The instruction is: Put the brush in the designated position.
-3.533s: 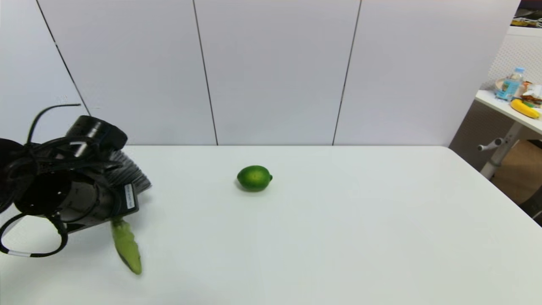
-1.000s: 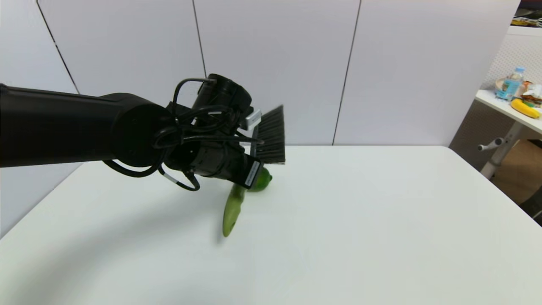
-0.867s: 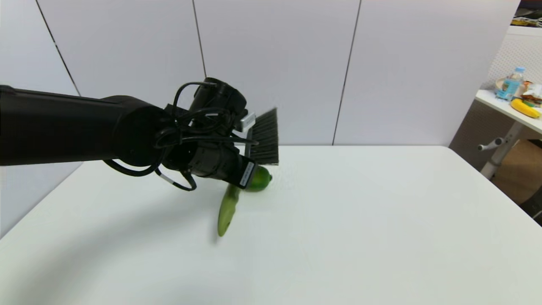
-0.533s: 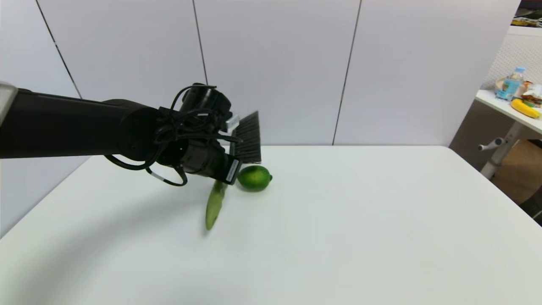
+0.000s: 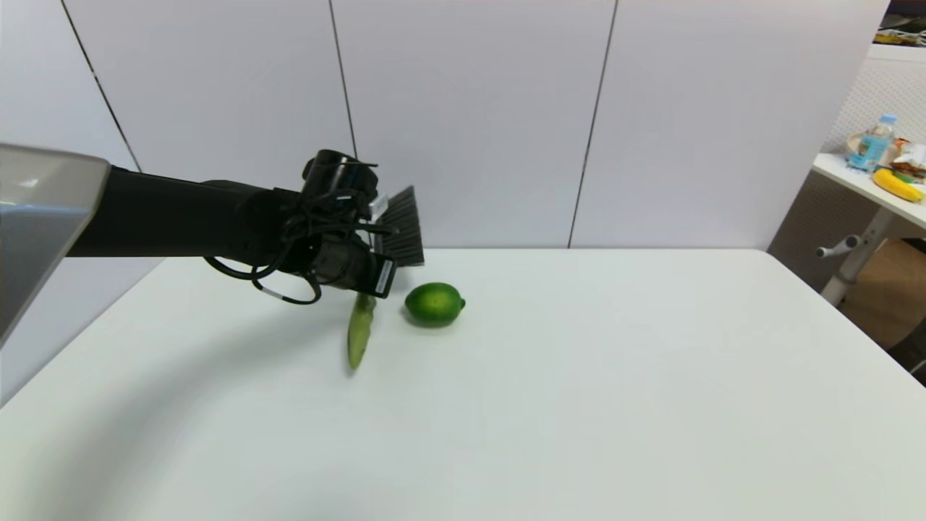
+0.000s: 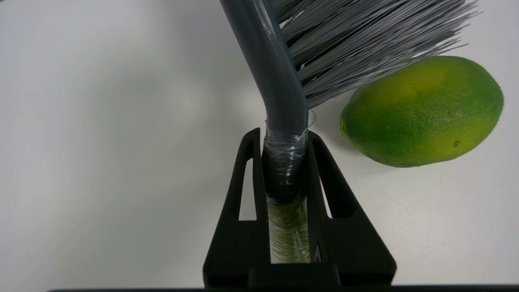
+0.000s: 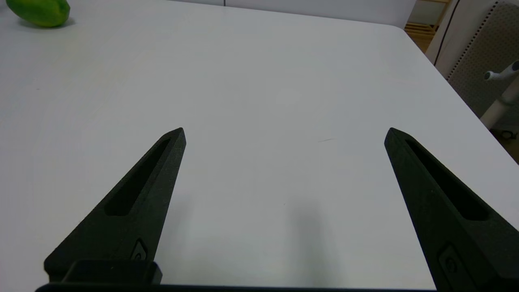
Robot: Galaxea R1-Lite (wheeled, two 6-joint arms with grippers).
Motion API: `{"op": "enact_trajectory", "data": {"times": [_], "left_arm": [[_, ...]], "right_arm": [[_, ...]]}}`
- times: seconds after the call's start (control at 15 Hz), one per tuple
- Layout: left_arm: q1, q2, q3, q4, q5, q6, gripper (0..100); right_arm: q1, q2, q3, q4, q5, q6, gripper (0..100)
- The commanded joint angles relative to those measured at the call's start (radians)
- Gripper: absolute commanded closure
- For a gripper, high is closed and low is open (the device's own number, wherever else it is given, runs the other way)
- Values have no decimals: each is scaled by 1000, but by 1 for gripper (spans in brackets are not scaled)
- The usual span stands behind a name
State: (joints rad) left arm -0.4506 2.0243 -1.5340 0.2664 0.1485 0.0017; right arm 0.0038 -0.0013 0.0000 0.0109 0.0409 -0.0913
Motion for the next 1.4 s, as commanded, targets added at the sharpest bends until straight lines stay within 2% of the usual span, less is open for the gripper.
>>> {"op": "enact_trajectory", "data": {"times": [0.07, 0.93, 1.0, 1.4], "left_arm": [[4, 42, -11, 2, 0, -8, 100], [23, 91, -40, 16, -1, -34, 100], [23, 91, -37, 17, -1, -46, 0], [23, 80, -43, 17, -33, -46, 0]], "right_arm": [[1, 1, 2, 0, 1, -2, 0], [1, 1, 2, 0, 1, -2, 0], [-1, 1, 2, 0, 1, -2, 0], [1, 1, 2, 0, 1, -2, 0]]}}
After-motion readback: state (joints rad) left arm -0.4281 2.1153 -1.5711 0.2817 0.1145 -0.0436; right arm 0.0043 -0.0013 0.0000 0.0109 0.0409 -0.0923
